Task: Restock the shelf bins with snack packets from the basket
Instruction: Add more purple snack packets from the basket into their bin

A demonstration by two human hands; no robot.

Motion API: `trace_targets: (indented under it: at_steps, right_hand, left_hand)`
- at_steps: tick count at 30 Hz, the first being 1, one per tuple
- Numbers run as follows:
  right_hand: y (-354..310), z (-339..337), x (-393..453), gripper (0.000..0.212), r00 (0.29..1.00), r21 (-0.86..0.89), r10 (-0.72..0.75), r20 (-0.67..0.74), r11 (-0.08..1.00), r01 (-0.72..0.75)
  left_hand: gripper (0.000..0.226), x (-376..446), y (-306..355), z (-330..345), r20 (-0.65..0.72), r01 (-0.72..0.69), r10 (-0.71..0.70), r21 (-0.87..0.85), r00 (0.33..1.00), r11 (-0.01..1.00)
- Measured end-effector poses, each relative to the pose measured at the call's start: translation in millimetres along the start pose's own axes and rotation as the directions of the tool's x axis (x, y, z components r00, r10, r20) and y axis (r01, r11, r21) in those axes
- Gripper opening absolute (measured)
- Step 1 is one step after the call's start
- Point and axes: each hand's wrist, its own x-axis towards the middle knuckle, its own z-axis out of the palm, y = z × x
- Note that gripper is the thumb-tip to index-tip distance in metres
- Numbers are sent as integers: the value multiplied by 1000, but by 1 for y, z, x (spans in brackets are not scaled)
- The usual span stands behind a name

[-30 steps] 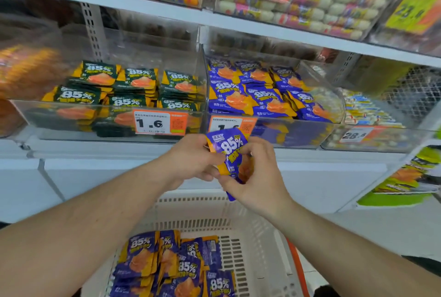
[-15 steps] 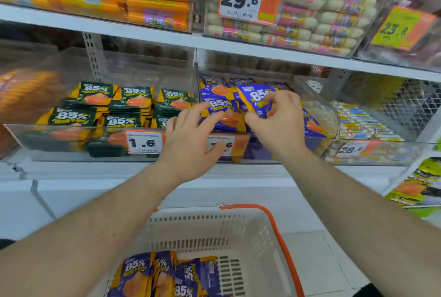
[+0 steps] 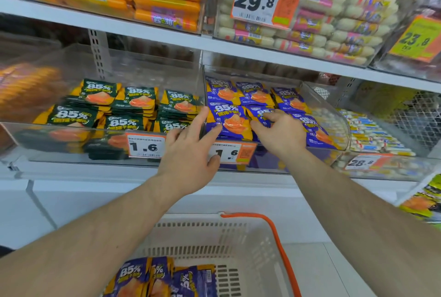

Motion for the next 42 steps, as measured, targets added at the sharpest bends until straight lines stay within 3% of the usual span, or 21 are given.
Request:
trace_targets:
  at_steps: [4, 10, 21, 24, 26, 28, 30, 32, 34, 36, 39, 42]
  right_hand:
    - [1, -2, -6, 37, 999, -70, -18, 50, 997, 22]
    - [5, -5, -11, 44, 989, -101, -39, 140, 993, 53]
    - [8, -5, -12, 44, 990, -177, -19, 141, 983, 44]
    - [8, -3, -24, 42, 986, -150, -141, -84, 980, 127]
    - [5, 2, -38, 36, 876, -108, -334, -347, 942, 316]
    - [0, 13, -56, 25, 715, -85, -468, -519, 861, 501]
    - [-6, 29, -76, 18, 664, -39, -528, -530, 797, 603]
    - [-8, 59, -98, 18, 711, 63, -560, -425, 766, 640]
    - [-2, 102, -123, 20, 769, 143, -597, -227, 761, 633]
    - [9, 145, -149, 23, 814, 187, -580, 17, 802, 568]
    - [27, 190, -189, 31, 821, 188, -394, 414, 919, 346]
    - [54, 234, -232, 18, 658, 22, -124, 743, 987, 161]
  left_hand:
    - [63, 0, 1, 0, 9, 7, -7, 7, 1000, 1000]
    - [66, 0, 3, -3, 33, 6, -8, 33, 999, 999]
    - [69, -2, 3, -3, 8, -26, 25, 29, 1000, 999]
    - [60, -7, 8, -5, -161, -117, 114, -7, 980, 993]
    - [45, -15, 13, -5, -261, -242, 225, -35, 939, 970]
    - [33, -26, 15, -3, -191, -309, 289, -86, 938, 947]
    - [33, -39, 15, -4, 102, -235, 249, -130, 963, 963]
    - [38, -56, 7, -2, 474, -131, 153, -79, 867, 988]
    - [42, -73, -6, 5, 707, -119, 102, -25, 700, 993]
    - [41, -91, -16, 10, 811, -118, 97, -35, 577, 992]
    - [34, -110, -27, 16, 867, -104, 90, -44, 490, 994]
    - [21, -122, -36, 27, 901, -51, 62, -44, 430, 998]
